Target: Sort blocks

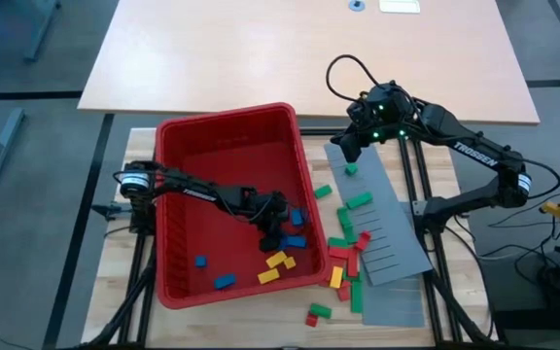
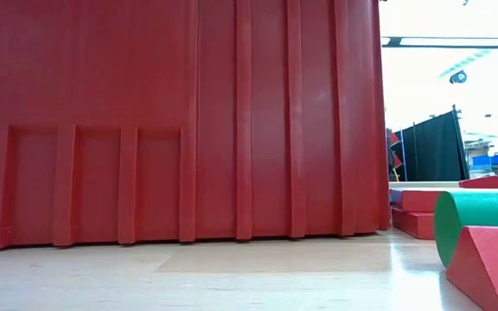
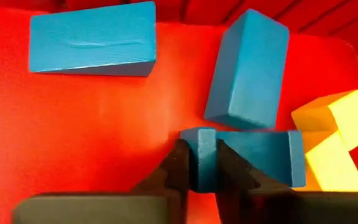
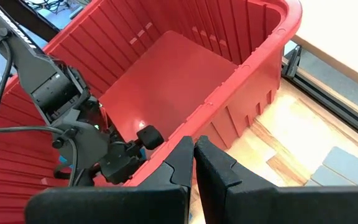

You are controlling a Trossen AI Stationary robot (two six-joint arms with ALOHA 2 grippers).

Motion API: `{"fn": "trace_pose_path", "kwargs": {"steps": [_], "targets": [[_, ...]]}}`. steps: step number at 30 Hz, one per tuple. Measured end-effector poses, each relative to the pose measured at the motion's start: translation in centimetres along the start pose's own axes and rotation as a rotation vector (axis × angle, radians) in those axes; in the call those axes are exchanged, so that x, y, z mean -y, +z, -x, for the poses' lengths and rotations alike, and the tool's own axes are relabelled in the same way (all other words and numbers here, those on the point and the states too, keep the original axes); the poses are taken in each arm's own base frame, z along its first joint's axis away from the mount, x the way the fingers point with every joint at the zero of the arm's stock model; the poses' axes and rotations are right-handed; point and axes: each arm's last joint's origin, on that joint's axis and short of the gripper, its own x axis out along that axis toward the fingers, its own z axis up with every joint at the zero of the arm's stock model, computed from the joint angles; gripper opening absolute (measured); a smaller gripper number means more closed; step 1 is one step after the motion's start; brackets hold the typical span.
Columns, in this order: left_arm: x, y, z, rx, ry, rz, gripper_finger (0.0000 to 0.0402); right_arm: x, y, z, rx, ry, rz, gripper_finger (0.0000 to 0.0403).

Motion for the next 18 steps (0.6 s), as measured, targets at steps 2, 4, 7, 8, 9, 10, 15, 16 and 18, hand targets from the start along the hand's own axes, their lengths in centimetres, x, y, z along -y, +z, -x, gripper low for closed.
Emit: {"fn": "trace_pose_path", "kwargs": {"steps": [2, 4, 7, 8, 9, 10, 15, 16, 18], "targets": [[0.0, 0.0, 0.0, 0.002, -0.001, 0.018, 0.0022, 0.0, 0.0, 0.0, 0.000, 0.000, 0.000, 0.0000], [0.0, 0.0, 0.0, 0.002, -0.001, 0.021, 0.0022, 0.0, 0.0, 0.0, 0.001, 0.000, 0.000, 0.0000], [0.0, 0.1, 0.2, 0.005, 0.001, 0.036, 0.0022, 0.0, 0.0, 0.0, 0.001, 0.000, 0.001, 0.0000], [0.0, 0.2, 0.4, 0.008, 0.004, 0.040, 0.0021, 0.0, 0.0, 0.0, 0.001, 0.000, 0.001, 0.0000], [0.1, 0.2, 0.6, 0.007, 0.009, 0.041, 0.0021, 0.0, 0.0, 0.0, 0.001, 0.000, 0.002, 0.0000], [0.1, 0.3, 0.9, 0.007, 0.014, 0.042, 0.0020, 0.0, 0.0, 0.0, 0.001, 0.000, 0.003, 0.0000], [0.7, 1.4, 3.4, 0.044, 0.052, 0.042, 0.0015, 0.0, 0.0, 0.0, 0.002, 0.001, 0.005, 0.0000], [0.9, 1.6, 3.9, 0.046, 0.062, 0.037, 0.0015, 0.0, 0.0, 0.0, 0.002, 0.001, 0.005, 0.0000], [1.1, 1.9, 5.0, 0.052, 0.084, 0.030, 0.0015, 0.0, 0.0, 0.0, 0.002, 0.000, 0.007, 0.0000]]}}
